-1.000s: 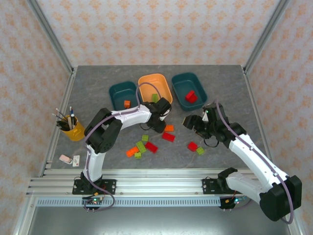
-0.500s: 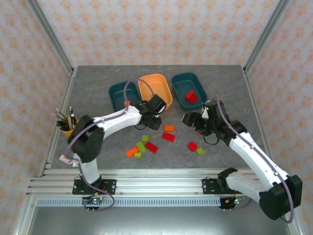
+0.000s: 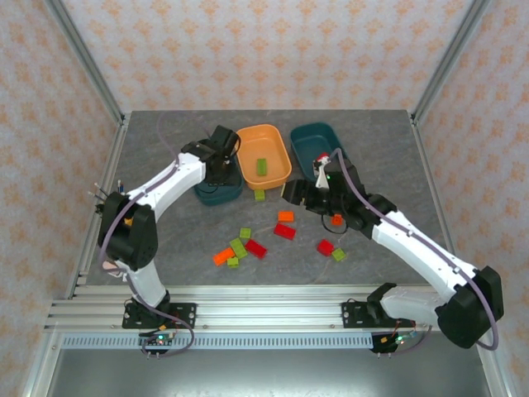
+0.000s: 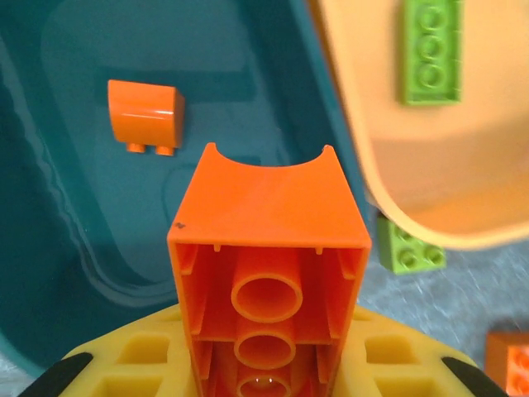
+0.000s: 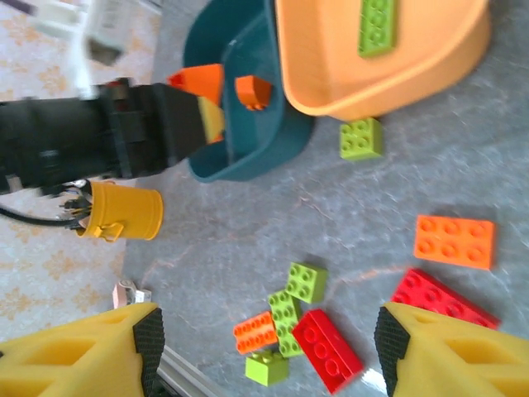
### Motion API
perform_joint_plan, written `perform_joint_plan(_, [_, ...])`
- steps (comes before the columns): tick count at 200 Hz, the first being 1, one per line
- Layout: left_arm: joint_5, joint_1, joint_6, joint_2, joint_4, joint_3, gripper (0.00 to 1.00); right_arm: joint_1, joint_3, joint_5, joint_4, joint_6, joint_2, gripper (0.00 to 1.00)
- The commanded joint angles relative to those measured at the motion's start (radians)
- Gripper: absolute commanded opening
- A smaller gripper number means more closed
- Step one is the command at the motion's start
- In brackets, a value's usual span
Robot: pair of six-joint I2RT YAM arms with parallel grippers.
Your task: Sort the legos into containers by color
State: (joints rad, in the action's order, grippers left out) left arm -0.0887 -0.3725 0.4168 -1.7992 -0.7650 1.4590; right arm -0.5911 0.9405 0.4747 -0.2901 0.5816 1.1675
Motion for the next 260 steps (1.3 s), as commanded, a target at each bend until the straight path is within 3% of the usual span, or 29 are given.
perform_joint_plan(1, [-0.052, 0.036, 0.058, -0.078, -0.027, 0.061, 0.24, -0.006, 0.088, -0.036, 0.113, -0.014, 0.064, 0.7])
perform_joint_plan(58, [-0.096, 0.087, 0.041, -0.286, -0.062, 0.212, 0.26, -0.01, 0.13, -0.048, 0.108, -0.005, 0.14, 0.7])
perform_joint_plan(92, [-0.106, 0.099, 0.024, -0.346, -0.078, 0.254, 0.36, -0.01, 0.142, -0.141, 0.017, 0.006, 0.153, 0.69])
perform_joint_plan(131, [-0.105, 0.099, 0.021, -0.327, -0.087, 0.258, 0.57, -0.01, 0.205, -0.36, -0.281, 0.03, 0.167, 0.65])
perform_joint_plan(176, [-0.087, 0.095, 0.028, -0.231, -0.117, 0.278, 0.63, 0.014, 0.2, -0.556, -0.702, 0.264, 0.108, 0.62])
perform_joint_plan(203, [-0.082, 0.062, 0.033, -0.118, -0.103, 0.243, 0.69, 0.074, 0.096, -0.471, -0.804, 0.43, 0.058, 0.65])
perform_joint_plan(260, [-0.199, -0.168, -0.041, 0.206, 0.086, -0.023, 0.71, 0.206, -0.213, -0.288, -0.547, 0.618, -0.032, 0.69])
